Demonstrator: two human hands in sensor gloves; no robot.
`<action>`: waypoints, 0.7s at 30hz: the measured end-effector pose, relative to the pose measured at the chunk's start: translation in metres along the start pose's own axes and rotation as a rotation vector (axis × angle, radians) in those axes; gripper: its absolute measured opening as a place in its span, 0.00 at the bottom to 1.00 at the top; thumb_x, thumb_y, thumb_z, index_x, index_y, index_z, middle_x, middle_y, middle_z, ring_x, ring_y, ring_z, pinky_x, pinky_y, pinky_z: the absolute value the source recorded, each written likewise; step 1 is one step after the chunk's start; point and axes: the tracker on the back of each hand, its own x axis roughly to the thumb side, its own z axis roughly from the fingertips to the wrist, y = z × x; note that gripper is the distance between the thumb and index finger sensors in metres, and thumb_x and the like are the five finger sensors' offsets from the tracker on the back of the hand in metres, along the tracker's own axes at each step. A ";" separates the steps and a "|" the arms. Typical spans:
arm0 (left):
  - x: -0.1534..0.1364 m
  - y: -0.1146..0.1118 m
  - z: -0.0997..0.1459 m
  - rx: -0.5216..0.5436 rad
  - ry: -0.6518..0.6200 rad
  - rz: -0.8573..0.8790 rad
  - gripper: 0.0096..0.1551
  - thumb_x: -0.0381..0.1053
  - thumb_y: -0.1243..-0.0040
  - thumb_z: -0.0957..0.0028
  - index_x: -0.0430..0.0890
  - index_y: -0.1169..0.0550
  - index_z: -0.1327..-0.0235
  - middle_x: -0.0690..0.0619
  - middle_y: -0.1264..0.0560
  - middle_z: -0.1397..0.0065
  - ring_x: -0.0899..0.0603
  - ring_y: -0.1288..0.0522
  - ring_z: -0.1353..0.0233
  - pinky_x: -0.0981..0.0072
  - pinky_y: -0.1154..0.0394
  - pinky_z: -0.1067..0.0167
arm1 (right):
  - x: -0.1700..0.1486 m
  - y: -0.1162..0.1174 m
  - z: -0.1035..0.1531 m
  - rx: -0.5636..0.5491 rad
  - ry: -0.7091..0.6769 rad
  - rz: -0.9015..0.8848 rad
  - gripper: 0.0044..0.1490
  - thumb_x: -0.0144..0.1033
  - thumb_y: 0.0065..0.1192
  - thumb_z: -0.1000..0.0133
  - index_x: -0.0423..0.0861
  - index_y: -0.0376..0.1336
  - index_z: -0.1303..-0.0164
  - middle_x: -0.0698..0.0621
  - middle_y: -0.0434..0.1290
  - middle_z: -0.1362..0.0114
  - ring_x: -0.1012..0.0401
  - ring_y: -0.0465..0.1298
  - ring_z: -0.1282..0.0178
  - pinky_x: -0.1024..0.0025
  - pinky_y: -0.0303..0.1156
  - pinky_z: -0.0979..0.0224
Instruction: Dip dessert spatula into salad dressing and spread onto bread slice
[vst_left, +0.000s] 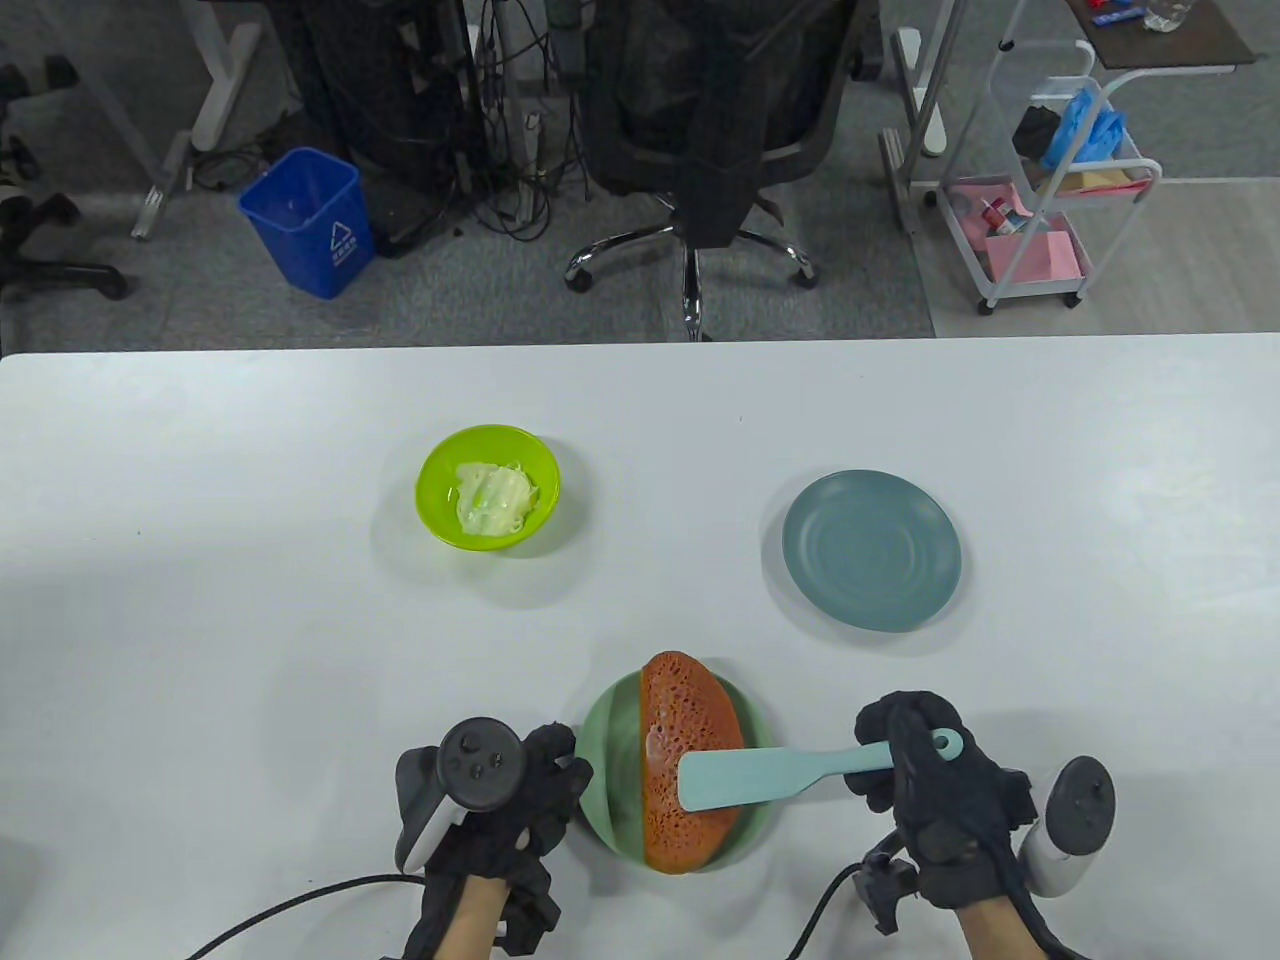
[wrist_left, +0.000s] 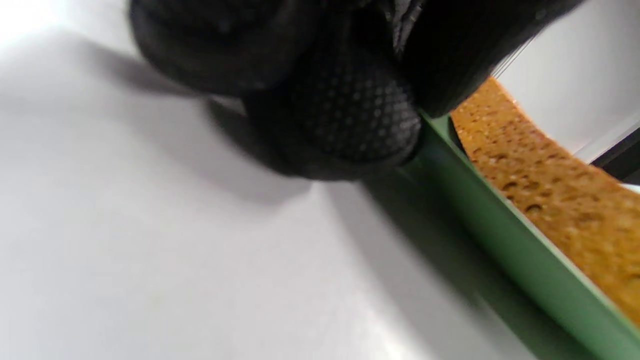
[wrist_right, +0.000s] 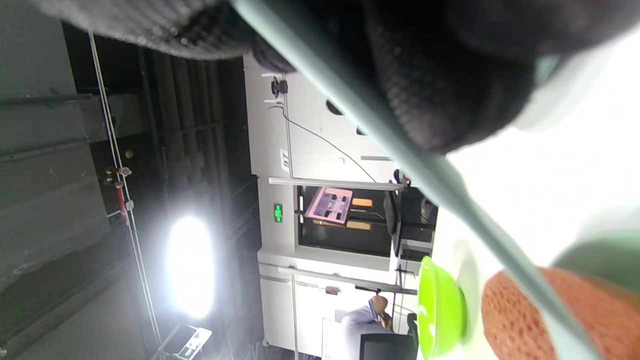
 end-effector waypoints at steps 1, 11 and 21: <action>0.000 0.000 0.000 0.000 0.000 0.000 0.31 0.56 0.34 0.36 0.38 0.23 0.28 0.56 0.13 0.53 0.53 0.10 0.66 0.68 0.14 0.69 | 0.002 -0.002 0.000 0.002 -0.009 0.020 0.21 0.44 0.56 0.33 0.40 0.64 0.43 0.35 0.70 0.41 0.40 0.81 0.65 0.58 0.78 0.66; 0.000 0.000 0.000 0.003 0.001 -0.002 0.32 0.56 0.34 0.36 0.37 0.23 0.28 0.56 0.13 0.53 0.53 0.10 0.66 0.68 0.14 0.69 | 0.007 -0.030 -0.001 -0.083 -0.017 0.006 0.21 0.45 0.55 0.33 0.40 0.64 0.43 0.35 0.70 0.42 0.39 0.80 0.67 0.58 0.77 0.67; 0.000 0.000 0.000 0.003 0.001 -0.002 0.31 0.57 0.34 0.36 0.38 0.23 0.28 0.56 0.13 0.53 0.53 0.10 0.66 0.68 0.14 0.69 | 0.001 -0.029 -0.001 -0.116 -0.049 -0.084 0.21 0.47 0.56 0.34 0.41 0.65 0.44 0.36 0.71 0.43 0.41 0.82 0.68 0.61 0.79 0.69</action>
